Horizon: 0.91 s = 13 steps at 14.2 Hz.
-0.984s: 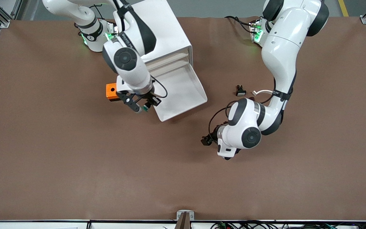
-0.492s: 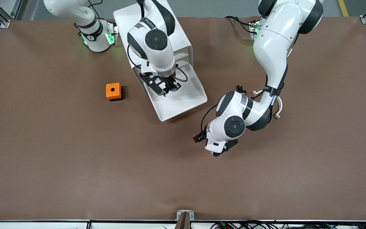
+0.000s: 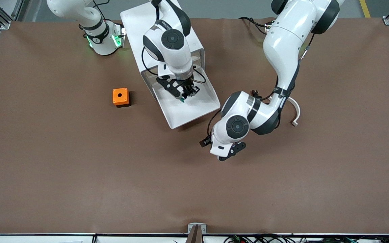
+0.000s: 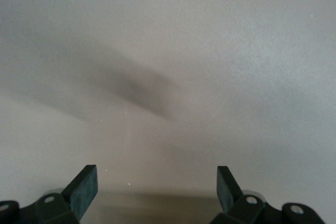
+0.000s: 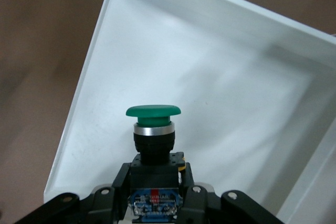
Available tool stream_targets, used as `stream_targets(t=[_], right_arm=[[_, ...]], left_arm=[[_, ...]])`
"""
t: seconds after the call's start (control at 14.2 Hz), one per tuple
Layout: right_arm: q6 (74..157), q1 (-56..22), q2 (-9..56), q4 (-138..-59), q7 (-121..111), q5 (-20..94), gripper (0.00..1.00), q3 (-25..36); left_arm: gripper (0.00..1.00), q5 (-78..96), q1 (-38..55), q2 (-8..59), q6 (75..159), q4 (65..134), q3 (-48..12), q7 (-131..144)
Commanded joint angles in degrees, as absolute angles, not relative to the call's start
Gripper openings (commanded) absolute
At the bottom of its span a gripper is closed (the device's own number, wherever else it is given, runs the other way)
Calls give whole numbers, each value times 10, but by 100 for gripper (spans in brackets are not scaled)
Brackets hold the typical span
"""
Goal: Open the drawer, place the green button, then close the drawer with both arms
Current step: 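Lower the green button into the drawer and open the right gripper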
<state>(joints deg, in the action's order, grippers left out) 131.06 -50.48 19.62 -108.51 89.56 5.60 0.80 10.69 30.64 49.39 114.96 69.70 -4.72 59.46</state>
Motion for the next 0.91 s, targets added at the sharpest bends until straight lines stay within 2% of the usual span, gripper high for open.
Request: stream_targets(t=[0.0, 0.42, 0.84], right_arm=[[1316, -514, 228, -1059, 904, 54, 0, 14], [1316, -526, 272, -1018, 931, 52, 0, 16], [1308, -535, 274, -1020, 969, 40, 0, 17]], left_arm=[[100, 95, 317, 480, 1153, 710, -40, 606], [100, 95, 328, 479, 1153, 710, -40, 607], [100, 93, 343, 479, 1153, 711, -40, 619]])
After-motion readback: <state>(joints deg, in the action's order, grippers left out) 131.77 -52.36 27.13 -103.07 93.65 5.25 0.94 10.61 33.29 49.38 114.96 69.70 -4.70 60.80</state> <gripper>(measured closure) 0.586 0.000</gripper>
